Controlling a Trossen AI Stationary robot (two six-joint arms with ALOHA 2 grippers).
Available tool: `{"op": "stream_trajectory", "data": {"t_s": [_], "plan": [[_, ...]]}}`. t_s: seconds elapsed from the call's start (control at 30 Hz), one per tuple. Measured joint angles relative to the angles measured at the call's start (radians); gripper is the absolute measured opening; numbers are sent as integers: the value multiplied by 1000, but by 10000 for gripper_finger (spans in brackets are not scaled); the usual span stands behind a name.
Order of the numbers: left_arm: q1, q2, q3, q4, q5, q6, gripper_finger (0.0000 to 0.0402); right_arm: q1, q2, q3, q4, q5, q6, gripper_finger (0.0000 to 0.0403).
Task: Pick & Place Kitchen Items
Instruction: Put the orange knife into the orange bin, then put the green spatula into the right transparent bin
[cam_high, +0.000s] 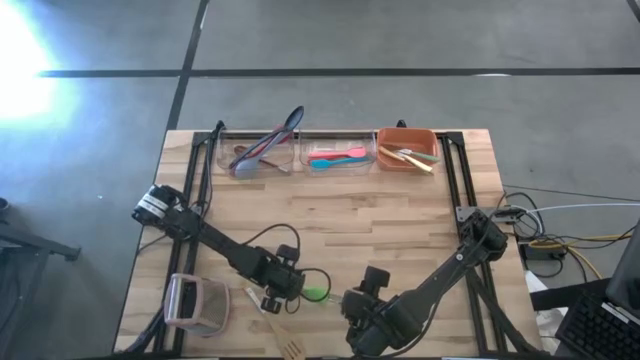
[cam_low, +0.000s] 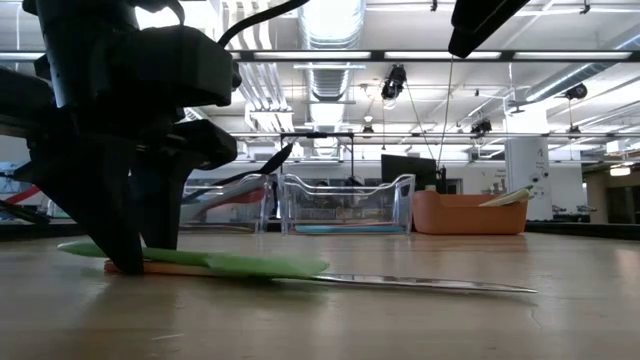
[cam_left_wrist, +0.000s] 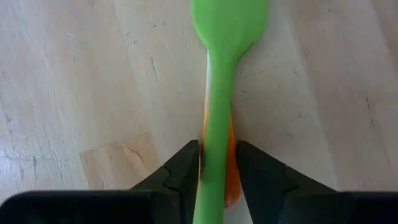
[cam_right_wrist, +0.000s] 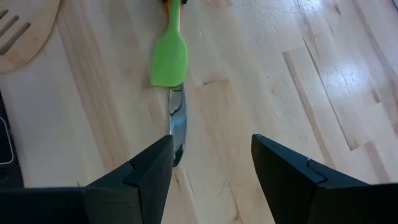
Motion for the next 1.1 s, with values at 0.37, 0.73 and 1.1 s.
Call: {"op": "stream_trajectory", "data": {"t_s": [0.37, 0.73, 1.1], "plan": [[1, -4, -1, 1, 12, -23, 118, 0, 0, 0, 2, -3, 7, 210], [1, -25, 2, -5, -21, -15, 195, 0, 0, 0, 1, -3, 8, 210], [2, -25, 2, -20, 10, -39, 182, 0, 0, 0, 1, -6, 14, 210]]}}
